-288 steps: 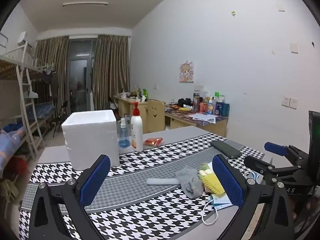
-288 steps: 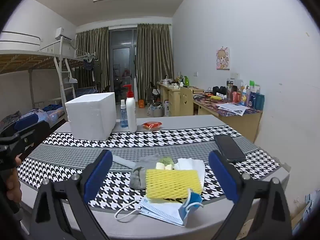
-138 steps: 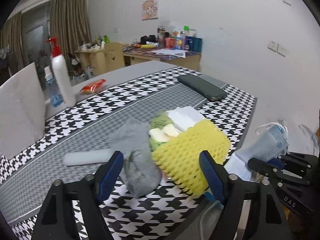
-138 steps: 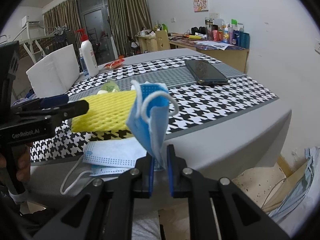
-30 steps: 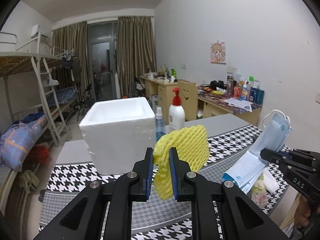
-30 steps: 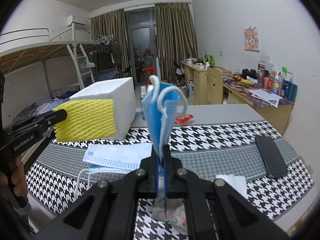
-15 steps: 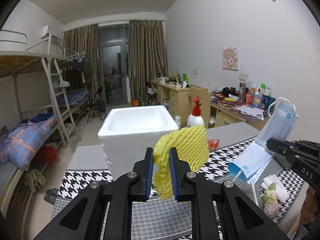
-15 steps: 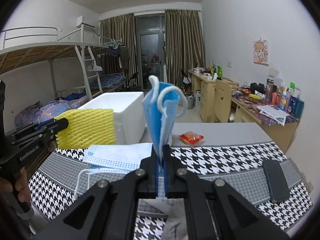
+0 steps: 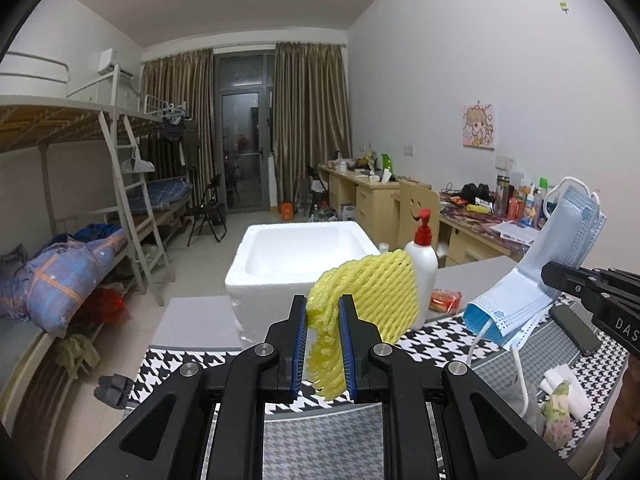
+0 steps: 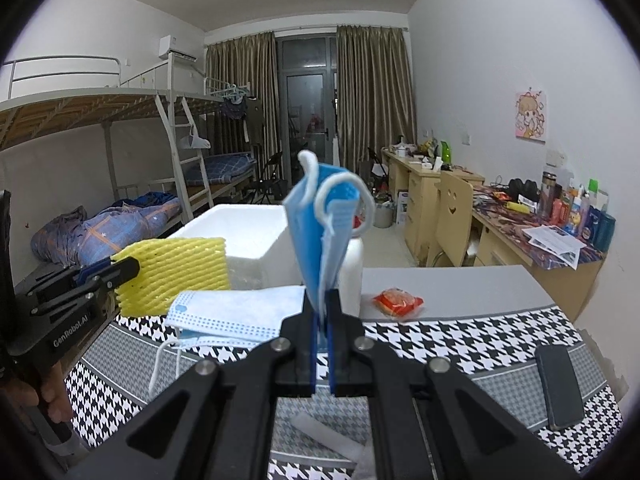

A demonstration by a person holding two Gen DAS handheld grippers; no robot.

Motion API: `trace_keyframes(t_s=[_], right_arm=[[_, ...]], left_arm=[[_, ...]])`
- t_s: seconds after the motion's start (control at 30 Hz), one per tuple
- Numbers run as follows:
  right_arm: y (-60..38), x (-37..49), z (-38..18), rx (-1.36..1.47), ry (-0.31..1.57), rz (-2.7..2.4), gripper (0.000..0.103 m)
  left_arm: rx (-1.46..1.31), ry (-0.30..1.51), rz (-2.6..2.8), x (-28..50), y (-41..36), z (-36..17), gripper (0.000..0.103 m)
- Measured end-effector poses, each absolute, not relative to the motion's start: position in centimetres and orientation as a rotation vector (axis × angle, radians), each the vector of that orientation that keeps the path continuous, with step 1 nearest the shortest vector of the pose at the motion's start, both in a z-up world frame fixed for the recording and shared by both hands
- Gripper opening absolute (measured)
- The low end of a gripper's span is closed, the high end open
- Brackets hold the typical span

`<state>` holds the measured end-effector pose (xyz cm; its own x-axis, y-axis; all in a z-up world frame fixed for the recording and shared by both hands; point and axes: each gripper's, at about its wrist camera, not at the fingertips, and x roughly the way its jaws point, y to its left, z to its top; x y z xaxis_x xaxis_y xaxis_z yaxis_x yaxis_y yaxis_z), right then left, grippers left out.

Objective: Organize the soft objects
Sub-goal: 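Carry the yellow net with left gripper over the foam box while right carries the mask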

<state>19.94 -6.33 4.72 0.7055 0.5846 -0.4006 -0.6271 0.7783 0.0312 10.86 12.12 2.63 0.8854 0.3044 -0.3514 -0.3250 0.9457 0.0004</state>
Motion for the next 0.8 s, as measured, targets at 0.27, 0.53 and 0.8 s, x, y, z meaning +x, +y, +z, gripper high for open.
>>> trace_keyframes(t_s=[0.27, 0.53, 0.8], right_arm=[[-4.9, 20.6, 5.2, -0.108, 0.428, 0.705, 0.006], [-4.3, 20.9, 6.7, -0.102, 0.401, 0.696, 0.006], [-3.5, 21.4, 7.3, -0.11, 0.401, 0.664, 0.006]], left_arm=[[-0.07, 0.333, 0.34, 11.1, 12.8, 3.6, 0.017], [-0.047, 0.308, 0.396, 11.4, 13.7, 4.7, 0.017], [-0.047, 0.312, 0.44, 12.1, 14.8, 5.2, 0.017]])
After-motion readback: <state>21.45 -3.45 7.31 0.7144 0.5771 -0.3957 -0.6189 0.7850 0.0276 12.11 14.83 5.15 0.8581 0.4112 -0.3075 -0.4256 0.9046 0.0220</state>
